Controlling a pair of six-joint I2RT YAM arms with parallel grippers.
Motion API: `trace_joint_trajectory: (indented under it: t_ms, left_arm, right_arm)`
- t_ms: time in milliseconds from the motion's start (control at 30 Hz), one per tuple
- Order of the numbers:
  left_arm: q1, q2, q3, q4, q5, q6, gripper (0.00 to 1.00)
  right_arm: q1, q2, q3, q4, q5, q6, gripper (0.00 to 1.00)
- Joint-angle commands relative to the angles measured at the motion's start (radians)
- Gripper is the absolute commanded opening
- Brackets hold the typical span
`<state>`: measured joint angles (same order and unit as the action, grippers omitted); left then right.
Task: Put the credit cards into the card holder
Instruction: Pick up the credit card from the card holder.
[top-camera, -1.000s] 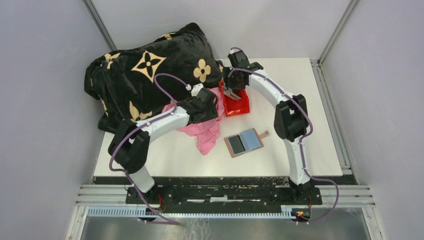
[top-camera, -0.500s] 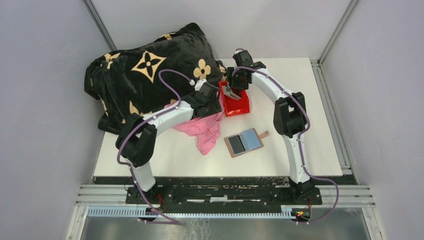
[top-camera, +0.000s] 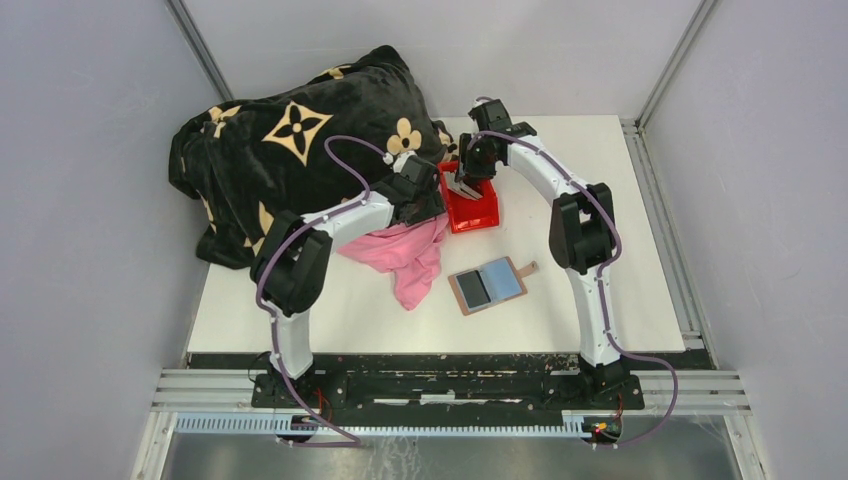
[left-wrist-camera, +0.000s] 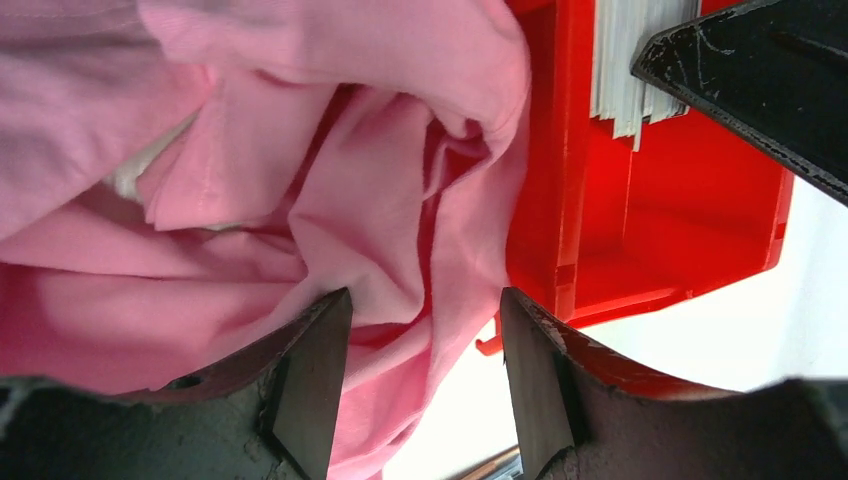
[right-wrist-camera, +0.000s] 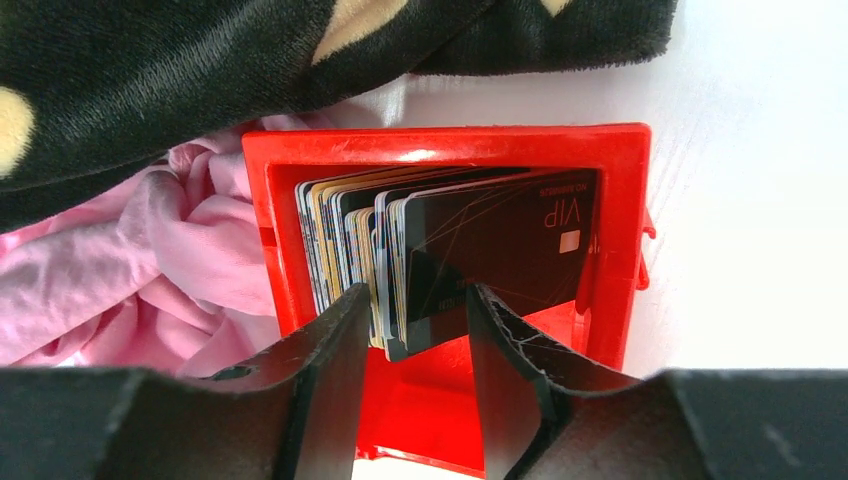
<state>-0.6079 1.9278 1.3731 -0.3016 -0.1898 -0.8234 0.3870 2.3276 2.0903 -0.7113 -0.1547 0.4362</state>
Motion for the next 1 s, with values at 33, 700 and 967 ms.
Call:
trace_joint_trajectory:
  t_ms: [33, 700, 967]
  left_arm:
    - [0.005, 0.025, 0.066, 0.048, 0.036, 0.033, 0.63]
    - [0.013, 0.038, 0.056, 0.065, 0.056, 0.029, 0.62]
    - [0.016, 0.028, 0.048, 0.068, 0.055, 0.029, 0.62]
  right_arm:
    - [0.000, -0.014, -0.005, 0.048, -0.070, 0.041, 0.42]
    - [0.004, -0.077, 0.024, 0.017, -0.029, 0.037, 0.19]
    - [0.003, -0.093, 0.045, -0.009, -0.005, 0.021, 0.17]
